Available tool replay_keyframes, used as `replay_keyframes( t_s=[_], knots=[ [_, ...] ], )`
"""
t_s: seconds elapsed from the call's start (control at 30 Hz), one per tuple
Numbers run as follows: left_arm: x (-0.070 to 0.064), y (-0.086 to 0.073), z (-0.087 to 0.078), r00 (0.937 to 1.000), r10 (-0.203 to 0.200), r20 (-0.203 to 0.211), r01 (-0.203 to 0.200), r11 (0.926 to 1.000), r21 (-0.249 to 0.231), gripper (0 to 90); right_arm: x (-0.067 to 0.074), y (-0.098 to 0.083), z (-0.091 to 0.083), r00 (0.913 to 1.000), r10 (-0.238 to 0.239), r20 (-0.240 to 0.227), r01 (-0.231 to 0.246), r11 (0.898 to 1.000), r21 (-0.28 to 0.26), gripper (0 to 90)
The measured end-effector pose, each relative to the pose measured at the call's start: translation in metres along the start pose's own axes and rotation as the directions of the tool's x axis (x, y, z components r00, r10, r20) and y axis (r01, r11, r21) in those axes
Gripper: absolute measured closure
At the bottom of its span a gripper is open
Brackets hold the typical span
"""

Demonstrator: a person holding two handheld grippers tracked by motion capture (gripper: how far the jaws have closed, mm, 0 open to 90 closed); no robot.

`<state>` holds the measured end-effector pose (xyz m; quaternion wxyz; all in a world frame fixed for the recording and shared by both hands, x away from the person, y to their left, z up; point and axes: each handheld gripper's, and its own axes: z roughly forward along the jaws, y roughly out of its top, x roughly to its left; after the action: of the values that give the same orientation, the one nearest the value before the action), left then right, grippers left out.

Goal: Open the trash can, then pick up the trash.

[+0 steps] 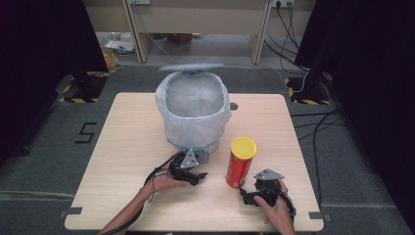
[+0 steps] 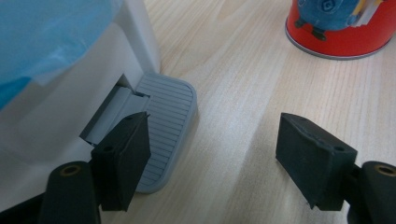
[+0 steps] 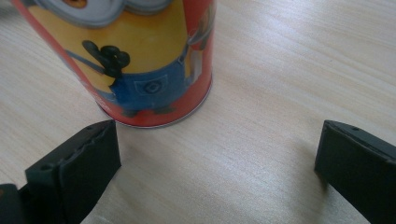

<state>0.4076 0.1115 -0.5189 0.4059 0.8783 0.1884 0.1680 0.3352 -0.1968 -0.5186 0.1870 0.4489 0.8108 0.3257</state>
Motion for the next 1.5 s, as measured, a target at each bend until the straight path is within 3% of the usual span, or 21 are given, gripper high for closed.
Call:
replay_keyframes(
  t_s=[1.0, 1.03, 1.1, 1.13, 1.17, 1.23, 1.5],
  knots=[
    [-0.001, 0.000, 0.002, 0.9999, -0.012, -0.012, 0.012, 0.9999, 0.002, 25.6, -0.001, 0.000, -0.001, 0.9999, 0.011, -0.001, -0.011, 1.000, 0.000, 2.4],
    [-0.001, 0.000, 0.002, 0.9998, -0.012, -0.012, 0.012, 0.9999, 0.004, 25.5, -0.001, -0.001, -0.002, 0.9999, 0.012, 0.003, -0.012, 1.000, -0.008, 5.3],
    [0.000, 0.000, 0.002, 0.9999, -0.012, -0.010, 0.012, 0.9999, 0.000, 25.6, -0.003, -0.001, -0.006, 0.9997, 0.022, 0.011, -0.022, 0.999, -0.029, 19.4],
    [0.000, 0.000, 0.002, 0.9999, -0.012, -0.010, 0.012, 0.9999, 0.000, 25.6, -0.003, -0.001, -0.006, 0.9997, 0.022, 0.011, -0.022, 0.999, -0.029, 19.4],
    [0.000, 0.000, 0.002, 0.9999, -0.012, -0.010, 0.012, 0.9999, -0.001, 25.6, -0.005, -0.002, -0.011, 0.9992, 0.040, 0.004, -0.040, 0.998, -0.051, 14.0],
    [0.000, 0.000, 0.002, 0.9999, -0.012, -0.010, 0.012, 0.9999, -0.002, 25.6, -0.004, -0.002, -0.018, 0.9990, 0.044, 0.009, -0.043, 0.996, -0.076, 17.3],
    [0.000, 0.000, 0.002, 0.9999, -0.012, -0.009, 0.012, 0.9999, 0.000, 25.6, 0.009, 0.001, -0.039, 0.9992, -0.015, -0.038, 0.009, 0.987, -0.163, 15.2]
  ],
)
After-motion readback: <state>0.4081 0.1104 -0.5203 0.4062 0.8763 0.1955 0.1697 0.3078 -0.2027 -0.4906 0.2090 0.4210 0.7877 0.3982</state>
